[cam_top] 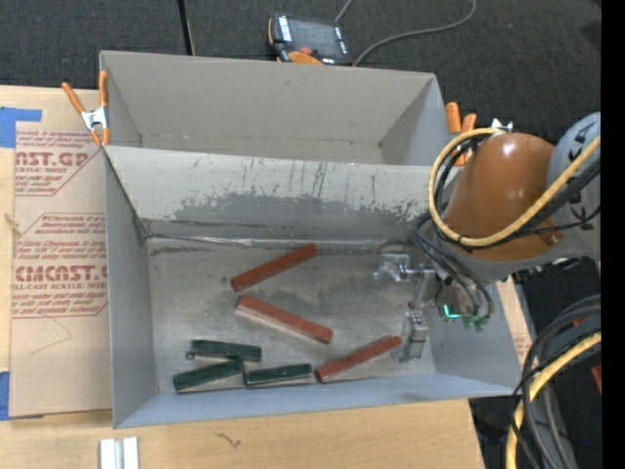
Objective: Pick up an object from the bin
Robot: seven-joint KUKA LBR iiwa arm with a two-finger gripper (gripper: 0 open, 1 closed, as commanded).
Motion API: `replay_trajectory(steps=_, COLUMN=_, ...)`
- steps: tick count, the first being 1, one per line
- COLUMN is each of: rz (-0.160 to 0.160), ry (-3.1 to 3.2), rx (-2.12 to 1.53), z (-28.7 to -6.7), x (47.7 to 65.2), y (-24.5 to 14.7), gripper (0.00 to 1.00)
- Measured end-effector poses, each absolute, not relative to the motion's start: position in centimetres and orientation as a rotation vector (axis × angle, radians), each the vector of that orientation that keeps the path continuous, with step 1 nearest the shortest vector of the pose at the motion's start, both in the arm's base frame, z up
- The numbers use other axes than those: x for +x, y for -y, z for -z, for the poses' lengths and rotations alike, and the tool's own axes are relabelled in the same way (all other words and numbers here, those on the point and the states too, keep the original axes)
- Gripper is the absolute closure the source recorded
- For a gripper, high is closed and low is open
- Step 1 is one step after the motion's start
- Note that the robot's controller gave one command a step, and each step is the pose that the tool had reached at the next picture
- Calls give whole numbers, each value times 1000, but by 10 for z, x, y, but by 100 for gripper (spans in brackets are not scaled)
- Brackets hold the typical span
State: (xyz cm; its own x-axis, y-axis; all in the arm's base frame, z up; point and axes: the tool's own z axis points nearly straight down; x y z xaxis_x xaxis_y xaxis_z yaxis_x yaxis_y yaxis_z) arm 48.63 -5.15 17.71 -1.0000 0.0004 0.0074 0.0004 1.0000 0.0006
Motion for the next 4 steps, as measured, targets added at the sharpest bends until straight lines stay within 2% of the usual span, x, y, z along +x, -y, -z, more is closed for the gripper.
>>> replay_trajectory(steps=1, rz=4, ry=3135, rx=104, z=-79, x=513, y=4, gripper=0)
replay_trajectory(steps=2, rz=3, ry=3142, rx=21, z=-69, x=504, y=-43, gripper=0)
replay_trajectory(steps=3, rz=1, ry=3142, rx=17, z=-70, x=504, y=-41, gripper=100)
replay_trajectory(steps=4, rz=4, ry=3150, rx=-17, z=-195, x=502, y=-65, gripper=100)
